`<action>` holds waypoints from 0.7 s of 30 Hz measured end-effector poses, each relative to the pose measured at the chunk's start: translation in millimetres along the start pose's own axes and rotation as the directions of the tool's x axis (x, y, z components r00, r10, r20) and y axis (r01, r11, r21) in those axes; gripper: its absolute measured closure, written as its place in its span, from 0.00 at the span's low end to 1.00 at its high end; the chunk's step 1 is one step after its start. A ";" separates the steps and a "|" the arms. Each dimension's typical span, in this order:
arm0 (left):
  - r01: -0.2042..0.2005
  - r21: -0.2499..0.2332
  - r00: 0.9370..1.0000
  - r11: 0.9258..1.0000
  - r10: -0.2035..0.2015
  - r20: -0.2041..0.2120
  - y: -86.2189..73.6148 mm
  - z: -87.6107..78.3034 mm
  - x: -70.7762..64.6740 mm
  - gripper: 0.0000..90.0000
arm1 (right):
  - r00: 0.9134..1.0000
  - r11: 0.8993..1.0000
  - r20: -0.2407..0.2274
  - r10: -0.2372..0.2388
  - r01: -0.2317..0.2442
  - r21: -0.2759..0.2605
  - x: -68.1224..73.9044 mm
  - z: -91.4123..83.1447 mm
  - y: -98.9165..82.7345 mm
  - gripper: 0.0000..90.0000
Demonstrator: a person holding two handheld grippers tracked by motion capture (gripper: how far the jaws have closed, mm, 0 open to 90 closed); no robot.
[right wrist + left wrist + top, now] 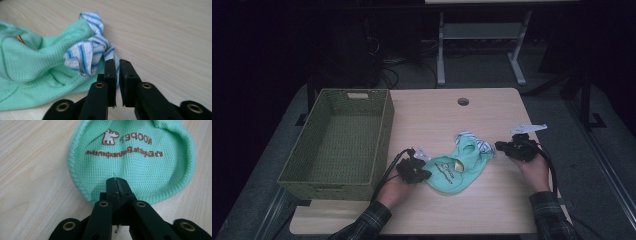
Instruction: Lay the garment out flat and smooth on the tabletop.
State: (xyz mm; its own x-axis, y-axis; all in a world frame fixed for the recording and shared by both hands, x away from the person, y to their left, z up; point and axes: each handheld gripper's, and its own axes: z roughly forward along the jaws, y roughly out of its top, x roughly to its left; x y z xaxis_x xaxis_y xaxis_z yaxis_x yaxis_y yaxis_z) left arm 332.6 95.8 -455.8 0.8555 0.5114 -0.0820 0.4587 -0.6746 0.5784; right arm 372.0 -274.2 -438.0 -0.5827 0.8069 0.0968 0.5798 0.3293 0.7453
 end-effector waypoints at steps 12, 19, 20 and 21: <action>0.000 -0.008 1.000 1.000 0.000 -0.002 0.0 0.4 -0.4 0.99 | 0.998 0.999 -0.049 -0.044 0.044 0.001 6.5 2.0 46.9 0.82; 0.012 0.000 1.000 1.000 -0.012 0.003 1.3 0.6 -1.0 0.99 | 0.996 0.998 -0.069 -0.054 0.057 0.032 15.7 18.7 66.8 0.80; 0.015 0.002 1.000 1.000 -0.015 0.005 1.5 0.6 -1.0 0.99 | 0.995 0.997 -0.077 -0.061 0.064 0.045 17.1 24.3 71.3 0.78; 0.015 0.002 1.000 1.000 -0.015 0.005 1.5 0.6 -1.0 0.99 | 0.995 0.997 -0.077 -0.061 0.064 0.045 17.1 24.3 71.3 0.78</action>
State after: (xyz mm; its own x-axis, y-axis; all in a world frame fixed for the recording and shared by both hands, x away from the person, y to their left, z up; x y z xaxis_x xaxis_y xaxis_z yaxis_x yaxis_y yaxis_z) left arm 332.5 94.0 -455.3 0.8499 0.5183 -0.0949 0.4716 -0.6680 0.5756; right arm 417.3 -225.0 -399.3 -0.6588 0.7454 0.1017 0.5659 0.4020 0.7198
